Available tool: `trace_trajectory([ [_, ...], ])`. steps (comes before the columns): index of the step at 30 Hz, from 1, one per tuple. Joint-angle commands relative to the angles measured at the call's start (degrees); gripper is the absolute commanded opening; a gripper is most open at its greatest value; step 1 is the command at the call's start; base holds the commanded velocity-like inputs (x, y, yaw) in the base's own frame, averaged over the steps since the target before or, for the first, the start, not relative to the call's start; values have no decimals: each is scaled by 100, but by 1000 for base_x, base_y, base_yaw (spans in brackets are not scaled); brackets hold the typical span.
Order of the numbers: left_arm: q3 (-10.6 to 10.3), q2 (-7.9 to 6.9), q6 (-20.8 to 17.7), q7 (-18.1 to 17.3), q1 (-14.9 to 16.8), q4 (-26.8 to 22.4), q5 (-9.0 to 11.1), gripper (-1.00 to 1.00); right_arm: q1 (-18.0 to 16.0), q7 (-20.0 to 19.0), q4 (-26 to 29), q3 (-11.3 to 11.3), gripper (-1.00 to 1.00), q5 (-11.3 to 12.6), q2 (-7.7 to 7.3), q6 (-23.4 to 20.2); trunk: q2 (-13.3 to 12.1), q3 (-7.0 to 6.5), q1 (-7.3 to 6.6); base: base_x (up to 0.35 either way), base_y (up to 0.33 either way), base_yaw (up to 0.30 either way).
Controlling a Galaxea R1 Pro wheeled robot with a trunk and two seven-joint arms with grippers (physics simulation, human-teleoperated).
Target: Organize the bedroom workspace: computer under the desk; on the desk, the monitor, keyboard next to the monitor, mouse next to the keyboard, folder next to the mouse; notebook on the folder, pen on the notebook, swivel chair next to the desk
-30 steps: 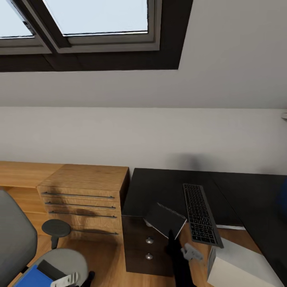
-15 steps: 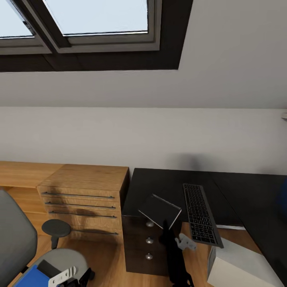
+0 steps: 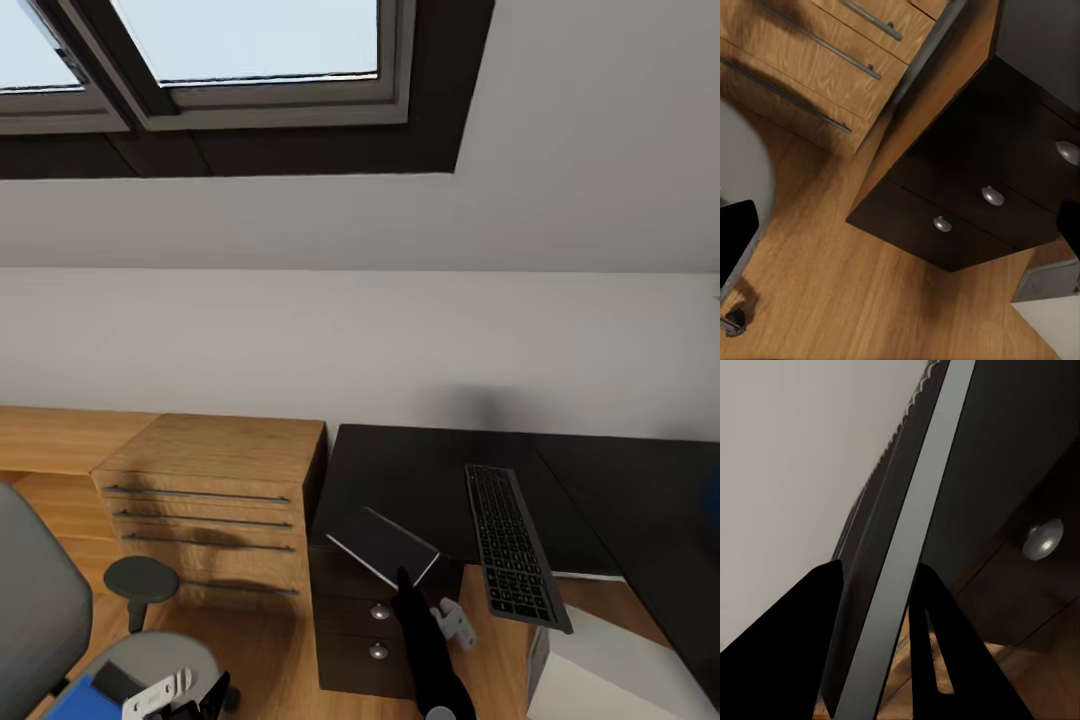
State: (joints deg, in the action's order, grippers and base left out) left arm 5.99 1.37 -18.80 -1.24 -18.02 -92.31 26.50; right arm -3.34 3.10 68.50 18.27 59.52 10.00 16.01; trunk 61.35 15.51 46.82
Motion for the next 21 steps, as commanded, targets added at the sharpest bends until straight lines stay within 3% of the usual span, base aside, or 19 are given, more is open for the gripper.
trace_trajectory([
  [1, 14, 5, -40, -14, 0, -7, 50, 100, -4, 22, 4, 13, -100, 40, 0, 22, 5, 6, 3, 159, 106, 0],
  [6, 30, 2, -44, -16, 0, -8, 55, 100, -3, -38, 23, 24, -100, 70, 0, 14, 5, 6, 3, 69, 44, 0],
  [8, 40, -4, -45, -17, 0, -11, 56, 100, -6, -230, -1, 34, -100, 76, 0, 5, 5, 6, 3, 177, 65, 0],
  [21, 20, -5, -67, -24, 0, -12, 51, 100, -1, -292, -18, 89, -100, 54, 0, 13, 5, 6, 3, 171, 10, 0],
])
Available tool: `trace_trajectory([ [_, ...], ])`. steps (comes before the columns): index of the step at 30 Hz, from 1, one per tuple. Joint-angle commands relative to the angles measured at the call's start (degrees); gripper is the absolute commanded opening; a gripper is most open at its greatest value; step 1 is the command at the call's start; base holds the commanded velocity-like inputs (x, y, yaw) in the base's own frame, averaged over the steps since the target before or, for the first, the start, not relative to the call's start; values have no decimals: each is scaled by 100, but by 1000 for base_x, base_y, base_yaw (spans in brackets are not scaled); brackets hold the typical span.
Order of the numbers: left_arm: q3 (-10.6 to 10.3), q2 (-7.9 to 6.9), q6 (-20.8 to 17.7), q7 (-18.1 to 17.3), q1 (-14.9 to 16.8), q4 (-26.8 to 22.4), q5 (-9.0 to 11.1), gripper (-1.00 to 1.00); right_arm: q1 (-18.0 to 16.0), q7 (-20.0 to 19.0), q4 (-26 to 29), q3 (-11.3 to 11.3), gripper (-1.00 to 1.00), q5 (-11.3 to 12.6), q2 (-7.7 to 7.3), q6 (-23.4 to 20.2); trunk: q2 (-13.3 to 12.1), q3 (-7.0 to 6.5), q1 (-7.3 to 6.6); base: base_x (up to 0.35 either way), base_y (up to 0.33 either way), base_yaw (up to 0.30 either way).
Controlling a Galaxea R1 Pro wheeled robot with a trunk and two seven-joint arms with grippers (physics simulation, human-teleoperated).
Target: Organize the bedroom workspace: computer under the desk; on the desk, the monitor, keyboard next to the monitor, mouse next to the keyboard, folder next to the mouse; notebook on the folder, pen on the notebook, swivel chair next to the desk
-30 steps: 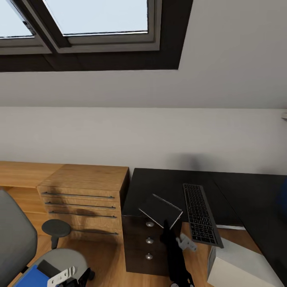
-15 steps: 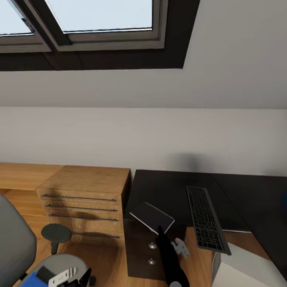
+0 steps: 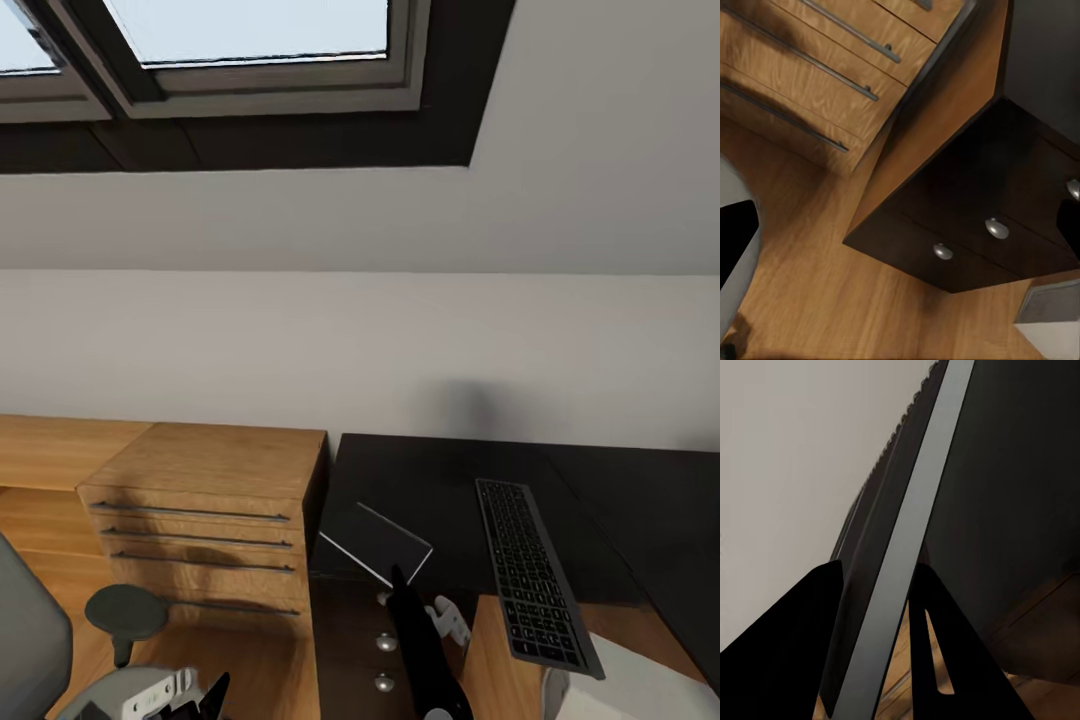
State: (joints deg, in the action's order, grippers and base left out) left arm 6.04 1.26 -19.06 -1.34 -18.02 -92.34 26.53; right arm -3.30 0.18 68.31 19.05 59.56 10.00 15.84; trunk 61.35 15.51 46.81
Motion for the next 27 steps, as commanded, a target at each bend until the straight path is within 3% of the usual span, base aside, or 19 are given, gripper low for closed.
trace_trajectory([
  [1, 14, 6, -45, -13, 0, -7, 48, 100, -4, 2, 0, 27, -100, 49, 0, 34, 4, 6, 4, 291, -51, 0],
  [15, 22, 8, -40, -22, 0, -13, 64, 100, -8, 33, -287, 86, -100, -4, 0, 74, 4, 6, 4, 79, -22, 0],
  [20, 14, 10, -42, -21, 0, -20, 71, 100, -12, 29, -460, 81, -100, -60, 0, 295, 4, 6, 4, 1, 0, 0],
  [27, 22, 14, -45, -11, 0, -21, 72, 100, -12, 42, -492, 81, -100, -61, 0, 461, 285, 132, 157, 0, 0, 0],
])
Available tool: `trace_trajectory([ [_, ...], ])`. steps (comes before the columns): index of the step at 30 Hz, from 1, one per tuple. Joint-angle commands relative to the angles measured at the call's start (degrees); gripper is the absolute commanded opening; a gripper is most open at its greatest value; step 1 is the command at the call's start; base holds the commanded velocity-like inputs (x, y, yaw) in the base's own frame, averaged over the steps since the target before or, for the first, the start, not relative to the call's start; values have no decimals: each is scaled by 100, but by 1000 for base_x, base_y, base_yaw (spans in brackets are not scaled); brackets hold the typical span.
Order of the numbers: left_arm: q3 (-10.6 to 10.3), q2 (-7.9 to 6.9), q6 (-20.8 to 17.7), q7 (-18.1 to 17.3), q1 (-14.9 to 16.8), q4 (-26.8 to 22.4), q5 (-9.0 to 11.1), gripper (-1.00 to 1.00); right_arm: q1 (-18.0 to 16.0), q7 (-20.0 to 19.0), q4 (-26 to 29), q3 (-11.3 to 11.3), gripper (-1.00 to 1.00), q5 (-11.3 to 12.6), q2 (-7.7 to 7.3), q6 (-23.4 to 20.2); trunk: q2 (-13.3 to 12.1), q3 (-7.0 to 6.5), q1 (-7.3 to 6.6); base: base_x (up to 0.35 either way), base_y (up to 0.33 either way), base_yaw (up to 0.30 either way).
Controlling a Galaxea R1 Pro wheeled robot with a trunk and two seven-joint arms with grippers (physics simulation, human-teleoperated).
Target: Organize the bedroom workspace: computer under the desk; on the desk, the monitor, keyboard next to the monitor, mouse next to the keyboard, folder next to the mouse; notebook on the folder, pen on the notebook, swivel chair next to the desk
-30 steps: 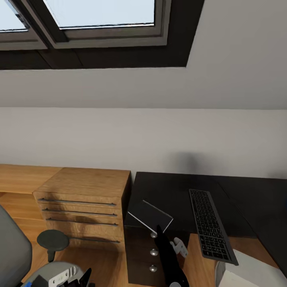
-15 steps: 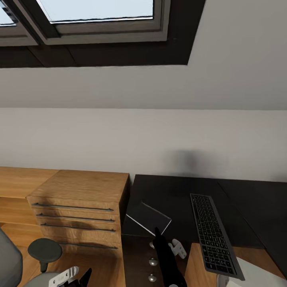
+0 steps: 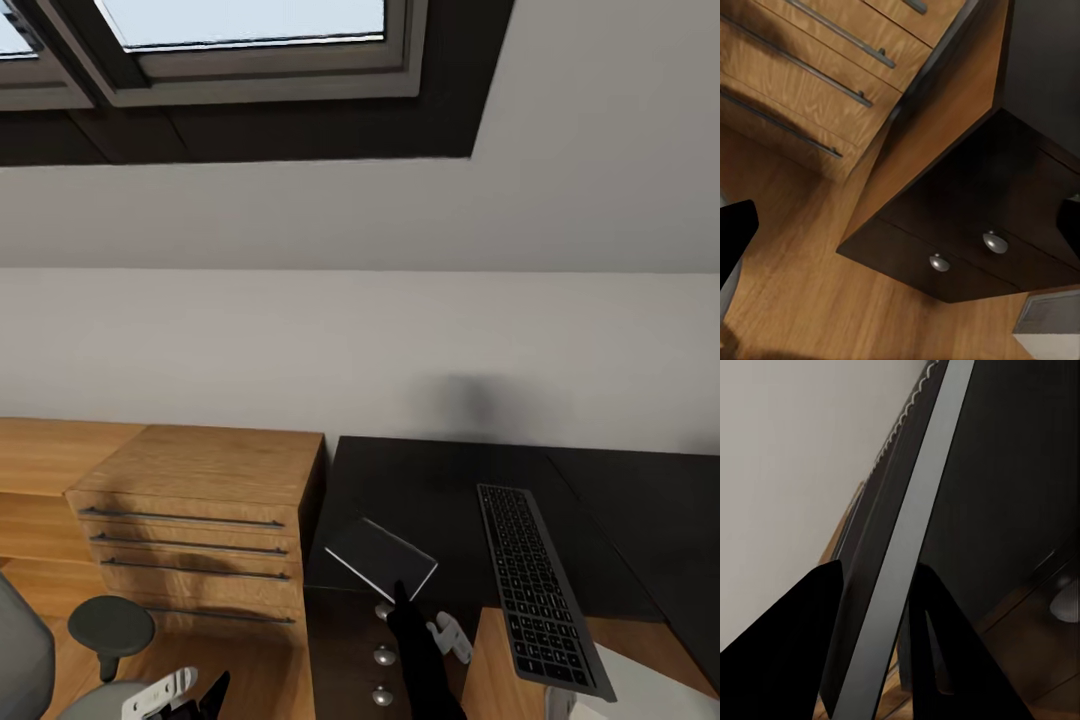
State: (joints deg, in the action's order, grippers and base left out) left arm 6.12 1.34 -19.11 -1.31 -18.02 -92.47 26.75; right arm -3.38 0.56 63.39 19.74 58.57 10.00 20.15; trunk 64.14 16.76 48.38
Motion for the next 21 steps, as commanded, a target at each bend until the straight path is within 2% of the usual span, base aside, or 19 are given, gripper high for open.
trace_trajectory([
  [1, 16, 6, -40, -13, 0, -8, 50, 100, -5, 4, 0, 12, -100, 38, 0, 32, 46, 24, 23, 0, 0, 0],
  [21, 21, 7, -40, -10, 0, -8, 50, 100, -5, 6, 5, 4, -100, 40, 0, 41, 848, 383, 463, 0, 0, 0],
])
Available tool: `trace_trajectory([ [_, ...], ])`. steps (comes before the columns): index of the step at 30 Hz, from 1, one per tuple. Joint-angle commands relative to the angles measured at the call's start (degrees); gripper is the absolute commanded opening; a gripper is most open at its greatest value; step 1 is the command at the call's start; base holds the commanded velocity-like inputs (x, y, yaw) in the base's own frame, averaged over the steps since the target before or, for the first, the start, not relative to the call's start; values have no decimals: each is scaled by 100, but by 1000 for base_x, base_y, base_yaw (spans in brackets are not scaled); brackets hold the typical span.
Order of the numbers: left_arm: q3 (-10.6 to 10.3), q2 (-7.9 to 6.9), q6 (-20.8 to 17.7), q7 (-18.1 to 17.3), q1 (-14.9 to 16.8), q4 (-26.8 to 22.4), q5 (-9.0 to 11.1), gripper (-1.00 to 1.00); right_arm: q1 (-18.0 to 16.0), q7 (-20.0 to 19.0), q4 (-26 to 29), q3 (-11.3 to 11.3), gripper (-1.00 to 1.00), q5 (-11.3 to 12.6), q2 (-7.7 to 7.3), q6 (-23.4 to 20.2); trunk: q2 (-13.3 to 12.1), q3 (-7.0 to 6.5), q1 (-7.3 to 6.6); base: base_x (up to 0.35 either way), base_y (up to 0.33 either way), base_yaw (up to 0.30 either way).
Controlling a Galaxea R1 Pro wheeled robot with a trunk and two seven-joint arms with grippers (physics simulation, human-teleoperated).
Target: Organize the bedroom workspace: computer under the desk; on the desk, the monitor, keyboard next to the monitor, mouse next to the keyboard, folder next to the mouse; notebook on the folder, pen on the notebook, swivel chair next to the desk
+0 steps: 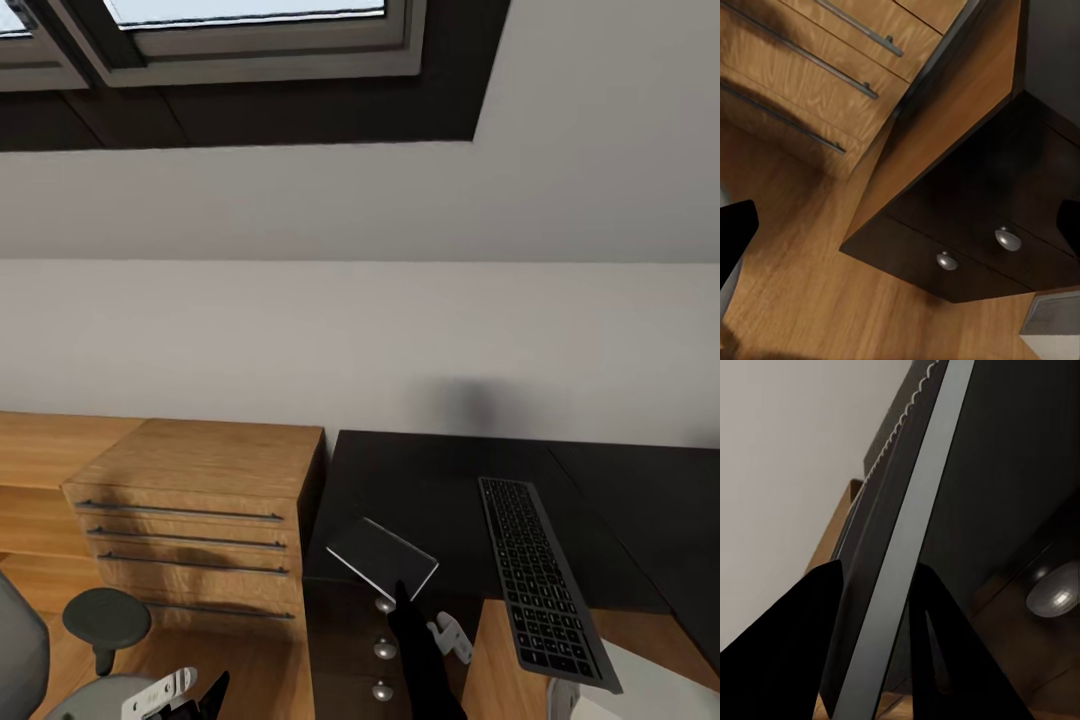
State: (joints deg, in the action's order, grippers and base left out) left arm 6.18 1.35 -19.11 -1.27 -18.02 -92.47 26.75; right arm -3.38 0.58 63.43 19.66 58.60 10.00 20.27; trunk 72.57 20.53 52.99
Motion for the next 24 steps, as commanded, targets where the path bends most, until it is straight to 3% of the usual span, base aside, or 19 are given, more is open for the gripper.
trace_trajectory([
  [1, 15, 6, -40, -13, 0, -8, 50, 100, -5, 4, 1, 12, -100, 38, 0, 29, 45, 24, 23, 0, 0, 0],
  [18, 10, 6, -24, -13, 0, -8, 50, 100, -5, 6, 4, 3, -100, 38, 0, 55, 727, 329, 396, 0, 0, 0],
  [24, 7, 6, -22, -15, 0, -8, 50, 100, -5, 10, 11, -5, -100, 40, 0, 56, 727, 329, 396, 0, 0, 0],
])
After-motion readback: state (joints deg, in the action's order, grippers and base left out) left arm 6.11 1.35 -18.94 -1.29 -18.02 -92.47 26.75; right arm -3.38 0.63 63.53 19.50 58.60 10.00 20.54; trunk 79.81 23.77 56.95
